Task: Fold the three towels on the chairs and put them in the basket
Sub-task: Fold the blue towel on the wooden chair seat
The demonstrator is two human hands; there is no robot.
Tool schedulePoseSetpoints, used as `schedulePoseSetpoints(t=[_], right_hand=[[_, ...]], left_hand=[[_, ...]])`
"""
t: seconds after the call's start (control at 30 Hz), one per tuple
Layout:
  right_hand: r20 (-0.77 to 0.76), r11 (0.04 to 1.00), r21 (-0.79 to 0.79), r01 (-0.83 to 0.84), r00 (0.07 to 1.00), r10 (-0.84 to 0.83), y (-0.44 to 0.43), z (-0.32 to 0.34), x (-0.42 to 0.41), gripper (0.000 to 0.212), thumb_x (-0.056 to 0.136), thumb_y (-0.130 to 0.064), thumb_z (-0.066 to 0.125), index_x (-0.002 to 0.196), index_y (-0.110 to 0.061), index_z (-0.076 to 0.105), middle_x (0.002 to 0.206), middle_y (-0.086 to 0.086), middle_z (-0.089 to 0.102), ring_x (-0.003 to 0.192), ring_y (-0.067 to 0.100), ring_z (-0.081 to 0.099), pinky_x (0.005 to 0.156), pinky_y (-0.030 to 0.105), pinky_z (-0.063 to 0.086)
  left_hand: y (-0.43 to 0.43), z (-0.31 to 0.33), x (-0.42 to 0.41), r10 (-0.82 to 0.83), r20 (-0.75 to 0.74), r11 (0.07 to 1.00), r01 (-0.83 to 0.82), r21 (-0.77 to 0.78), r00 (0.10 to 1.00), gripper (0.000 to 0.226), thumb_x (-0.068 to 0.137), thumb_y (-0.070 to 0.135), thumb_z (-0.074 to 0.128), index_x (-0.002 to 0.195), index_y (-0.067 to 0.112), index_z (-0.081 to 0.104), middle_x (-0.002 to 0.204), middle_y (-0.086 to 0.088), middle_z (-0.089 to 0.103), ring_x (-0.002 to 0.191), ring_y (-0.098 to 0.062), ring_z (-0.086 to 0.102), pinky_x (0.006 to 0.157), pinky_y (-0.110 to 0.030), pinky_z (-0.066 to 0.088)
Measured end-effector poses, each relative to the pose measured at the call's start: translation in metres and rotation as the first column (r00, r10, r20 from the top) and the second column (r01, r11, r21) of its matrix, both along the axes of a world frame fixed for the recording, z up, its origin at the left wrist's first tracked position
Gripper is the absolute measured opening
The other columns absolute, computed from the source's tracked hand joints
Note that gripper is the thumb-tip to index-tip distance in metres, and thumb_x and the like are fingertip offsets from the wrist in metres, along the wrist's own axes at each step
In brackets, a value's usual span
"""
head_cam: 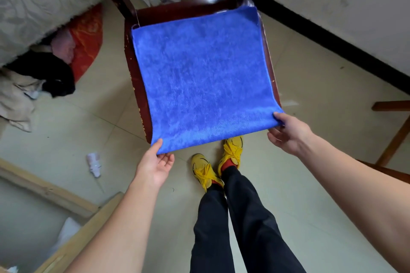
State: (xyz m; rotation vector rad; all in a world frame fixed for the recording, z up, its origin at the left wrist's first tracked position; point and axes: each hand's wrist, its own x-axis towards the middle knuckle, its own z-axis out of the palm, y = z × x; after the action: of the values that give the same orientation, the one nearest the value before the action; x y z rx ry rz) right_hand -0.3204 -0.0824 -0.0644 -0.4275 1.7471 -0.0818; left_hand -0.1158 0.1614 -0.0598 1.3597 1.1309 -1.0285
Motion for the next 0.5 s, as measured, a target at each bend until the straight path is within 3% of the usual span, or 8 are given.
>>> schedulePoseSetpoints(t=[0.07, 0.1, 0.2, 0.3, 0.37, 0.5], right_hand=[[0.013, 1.0, -0.028, -0.007, 1.0, 0.008, 0.001, 0.007, 0.003, 0.012, 0.088, -0.02, 0.067, 0.094, -0.012, 0.059, 0.076, 0.003, 0.062, 0.064, 0.017, 0.064, 0.06, 0.03, 0.056], [0.005, 0.999, -0.04, -0.028, 1.0, 0.029, 0.002, 0.01, 0.005, 0.014, 0.088, -0.02, 0.068, 0.094, -0.01, 0.059, 0.07, 0.004, 0.061, 0.057, 0.016, 0.062, 0.054, 0.027, 0.055], [-0.053, 0.994, -0.066, -0.082, 0.996, 0.078, 0.005, 0.013, 0.007, 0.018, 0.085, -0.016, 0.071, 0.092, -0.003, 0.06, 0.045, 0.005, 0.057, 0.04, 0.012, 0.055, 0.041, 0.02, 0.048], [-0.093, 0.992, -0.054, -0.112, 0.99, 0.107, 0.01, 0.016, 0.0, 0.022, 0.082, -0.016, 0.075, 0.091, -0.002, 0.062, 0.052, 0.008, 0.06, 0.044, 0.014, 0.054, 0.039, 0.018, 0.047], [-0.113, 0.992, -0.049, -0.114, 0.988, 0.108, 0.012, 0.022, -0.003, 0.02, 0.082, -0.016, 0.075, 0.087, -0.004, 0.061, 0.058, 0.008, 0.058, 0.044, 0.014, 0.052, 0.039, 0.018, 0.047], [-0.124, 0.977, -0.163, -0.133, 0.986, 0.114, 0.006, 0.045, 0.005, 0.016, 0.086, -0.014, 0.071, 0.087, -0.009, 0.056, 0.058, 0.006, 0.05, 0.034, 0.009, 0.044, 0.036, 0.016, 0.041]], left_hand=[[0.0, 0.007, 0.001, 0.024, 0.015, 1.0, -0.023, -0.008, 1.0, 0.004, 0.093, 0.01, 0.059, 0.094, 0.01, 0.055, 0.092, -0.011, 0.061, 0.082, -0.019, 0.06, 0.082, -0.03, 0.049], [0.0, 0.01, 0.002, 0.03, 0.018, 1.0, -0.03, 0.003, 0.999, 0.004, 0.093, 0.007, 0.058, 0.094, 0.009, 0.054, 0.092, -0.012, 0.061, 0.081, -0.02, 0.06, 0.079, -0.029, 0.05], [-0.001, 0.012, 0.005, -0.01, 0.006, 0.997, 0.009, 0.071, 1.0, 0.007, 0.091, 0.003, 0.058, 0.094, 0.007, 0.053, 0.085, -0.012, 0.057, 0.07, -0.018, 0.055, 0.055, -0.021, 0.051], [0.006, 0.009, 0.008, -0.114, 0.003, 0.983, 0.112, 0.142, 0.993, 0.009, 0.088, 0.004, 0.064, 0.087, 0.006, 0.055, 0.078, -0.01, 0.052, 0.063, -0.017, 0.053, 0.04, -0.016, 0.047], [0.008, 0.013, 0.007, -0.18, 0.03, 0.966, 0.171, 0.194, 0.983, 0.011, 0.087, 0.005, 0.066, 0.085, 0.005, 0.056, 0.075, -0.01, 0.053, 0.061, -0.017, 0.055, 0.037, -0.015, 0.045], [0.0, 0.039, 0.015, -0.292, 0.193, 0.93, 0.232, 0.284, 0.937, 0.019, 0.089, 0.005, 0.064, 0.101, 0.008, 0.051, 0.07, -0.013, 0.059, 0.048, -0.017, 0.059, 0.039, -0.019, 0.045]])
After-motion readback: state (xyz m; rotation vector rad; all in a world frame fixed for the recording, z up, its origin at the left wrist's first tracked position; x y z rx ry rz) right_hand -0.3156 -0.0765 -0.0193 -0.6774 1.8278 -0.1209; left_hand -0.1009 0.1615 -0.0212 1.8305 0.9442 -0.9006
